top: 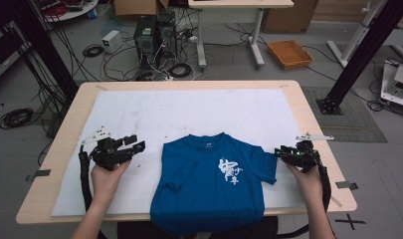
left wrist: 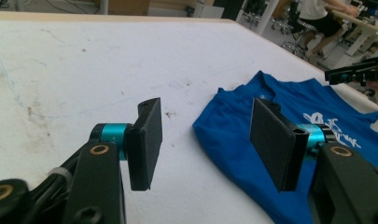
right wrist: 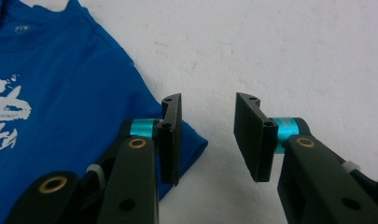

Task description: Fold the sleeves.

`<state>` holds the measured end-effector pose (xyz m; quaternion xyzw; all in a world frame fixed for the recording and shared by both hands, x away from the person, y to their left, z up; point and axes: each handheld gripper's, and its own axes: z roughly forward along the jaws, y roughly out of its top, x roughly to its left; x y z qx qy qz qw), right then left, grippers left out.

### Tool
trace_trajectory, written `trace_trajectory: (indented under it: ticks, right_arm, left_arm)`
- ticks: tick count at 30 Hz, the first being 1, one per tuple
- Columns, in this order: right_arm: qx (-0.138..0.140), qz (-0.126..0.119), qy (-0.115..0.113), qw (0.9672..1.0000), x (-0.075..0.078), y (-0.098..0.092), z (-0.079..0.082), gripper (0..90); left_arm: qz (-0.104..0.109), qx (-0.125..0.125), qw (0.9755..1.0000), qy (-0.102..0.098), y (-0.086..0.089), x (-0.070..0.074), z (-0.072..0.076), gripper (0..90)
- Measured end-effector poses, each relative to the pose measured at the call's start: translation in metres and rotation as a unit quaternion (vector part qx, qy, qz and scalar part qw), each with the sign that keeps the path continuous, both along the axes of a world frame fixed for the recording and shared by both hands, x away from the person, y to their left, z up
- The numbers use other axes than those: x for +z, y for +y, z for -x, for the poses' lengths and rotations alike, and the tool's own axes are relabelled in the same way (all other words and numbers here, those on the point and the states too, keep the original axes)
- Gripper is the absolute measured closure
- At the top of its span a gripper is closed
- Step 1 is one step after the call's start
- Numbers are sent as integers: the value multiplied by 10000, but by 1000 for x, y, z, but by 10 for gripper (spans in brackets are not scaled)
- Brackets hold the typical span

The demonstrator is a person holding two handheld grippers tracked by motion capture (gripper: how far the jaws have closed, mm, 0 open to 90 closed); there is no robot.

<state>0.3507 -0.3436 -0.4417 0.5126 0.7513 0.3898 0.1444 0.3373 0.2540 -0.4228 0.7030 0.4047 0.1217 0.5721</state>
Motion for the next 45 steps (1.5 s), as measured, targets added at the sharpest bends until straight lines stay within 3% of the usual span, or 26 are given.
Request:
trace_trajectory:
  ticks: [4, 8, 10, 17, 22, 34, 43, 45]
  right_arm:
    - [34, 45, 133, 9999, -6, 1, -2, 651]
    - [208, 23, 116, 9997, -5, 2, 0, 830]
    - [264, -4, 25, 9996, -1, 3, 2, 878]
    - [360, -533, -280, 9975, 22, 8, 10, 891]
    - [456, -686, -412, 9957, 38, 19, 16, 893]
    - [855, -507, -683, 9927, 65, 73, 29, 893]
    - [1002, -277, -582, 9929, 63, 115, 28, 893]
    - [1069, -82, -555, 9927, 58, 134, 25, 893]
  left_arm:
    - [-39, -104, 9999, 6, -4, -1, 0, 442]
    - [-38, -141, 9999, 33, -5, -1, -1, 443]
    - [-25, -132, 9999, 58, -4, -2, -1, 442]
    - [-18, -150, 9998, 99, -4, -3, -2, 442]
    - [-43, -170, 9998, 125, -4, -4, -3, 443]
    - [-19, -190, 9997, 180, -5, -5, -4, 444]
    - [137, -193, 9995, 210, -4, -5, -4, 444]
    - [134, -201, 9994, 231, -5, -5, -5, 444]
